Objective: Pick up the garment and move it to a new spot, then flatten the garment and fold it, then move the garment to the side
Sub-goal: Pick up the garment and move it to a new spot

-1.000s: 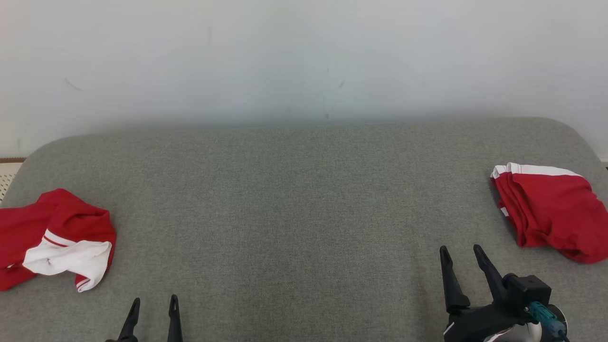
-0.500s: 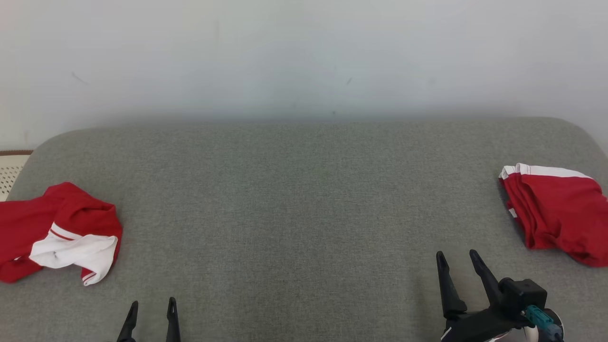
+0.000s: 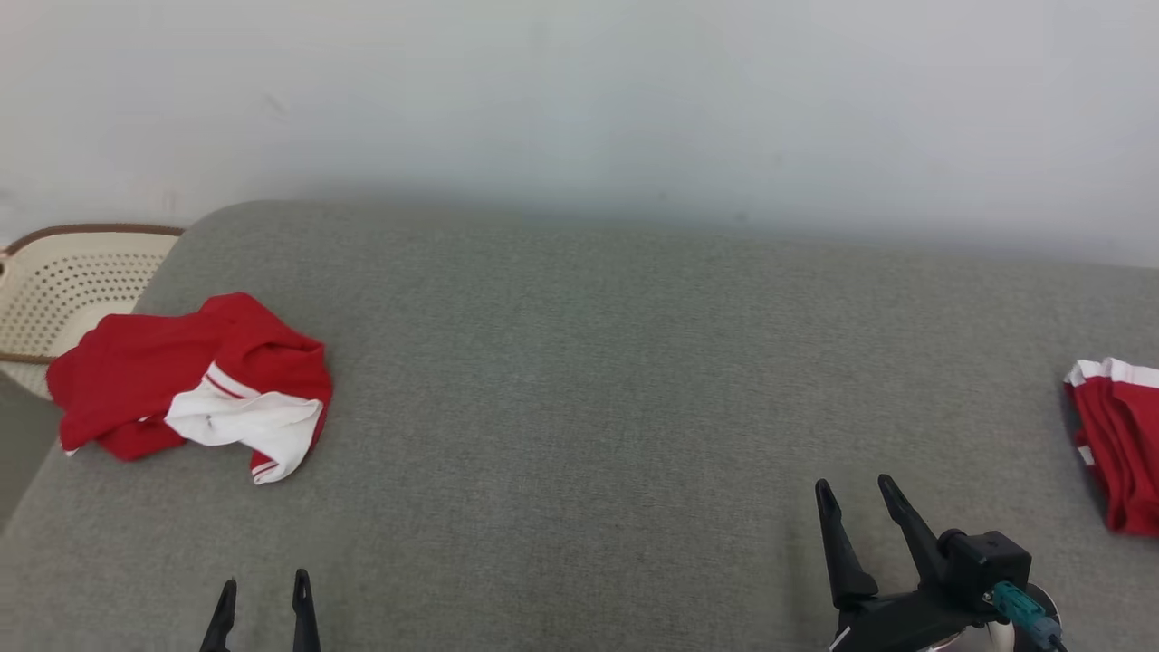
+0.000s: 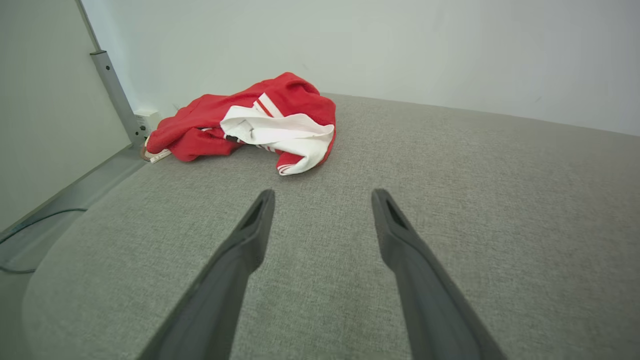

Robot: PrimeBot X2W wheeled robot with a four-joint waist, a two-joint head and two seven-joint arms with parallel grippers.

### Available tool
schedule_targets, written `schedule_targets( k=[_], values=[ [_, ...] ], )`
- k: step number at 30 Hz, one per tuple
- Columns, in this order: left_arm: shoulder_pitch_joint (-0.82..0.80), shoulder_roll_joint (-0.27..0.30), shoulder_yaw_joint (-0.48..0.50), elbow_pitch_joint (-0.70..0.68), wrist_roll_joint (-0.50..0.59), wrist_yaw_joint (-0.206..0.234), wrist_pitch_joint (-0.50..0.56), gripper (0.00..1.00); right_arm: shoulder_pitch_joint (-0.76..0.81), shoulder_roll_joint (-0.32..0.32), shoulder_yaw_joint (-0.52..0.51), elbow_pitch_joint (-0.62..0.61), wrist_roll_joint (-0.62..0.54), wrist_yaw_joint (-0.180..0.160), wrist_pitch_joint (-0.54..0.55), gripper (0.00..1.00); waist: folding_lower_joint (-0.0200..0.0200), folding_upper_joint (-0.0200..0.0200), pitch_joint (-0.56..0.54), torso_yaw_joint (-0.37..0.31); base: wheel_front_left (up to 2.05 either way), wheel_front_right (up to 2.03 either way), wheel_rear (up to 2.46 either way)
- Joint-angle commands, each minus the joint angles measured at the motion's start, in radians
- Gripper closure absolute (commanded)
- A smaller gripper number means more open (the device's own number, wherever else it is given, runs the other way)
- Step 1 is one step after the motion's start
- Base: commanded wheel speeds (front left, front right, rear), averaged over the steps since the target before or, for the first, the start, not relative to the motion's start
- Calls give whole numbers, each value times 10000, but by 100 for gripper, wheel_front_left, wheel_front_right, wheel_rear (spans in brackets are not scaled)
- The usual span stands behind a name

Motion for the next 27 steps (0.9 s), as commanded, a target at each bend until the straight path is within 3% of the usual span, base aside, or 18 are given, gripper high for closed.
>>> schedule_targets(
  k=[1, 27],
  values=[
    [180, 9, 106, -15, 26, 13, -11, 0, 28, -8, 39, -88, 74, -13, 0, 0, 0, 0, 61, 752, 0, 0, 0],
    [509, 6, 401, -132, -405, 168, -11, 0, 170, -139, 474, -78, 64, -13, 0, 0, 0, 0, 384, 4278, 0, 0, 0]
  ],
)
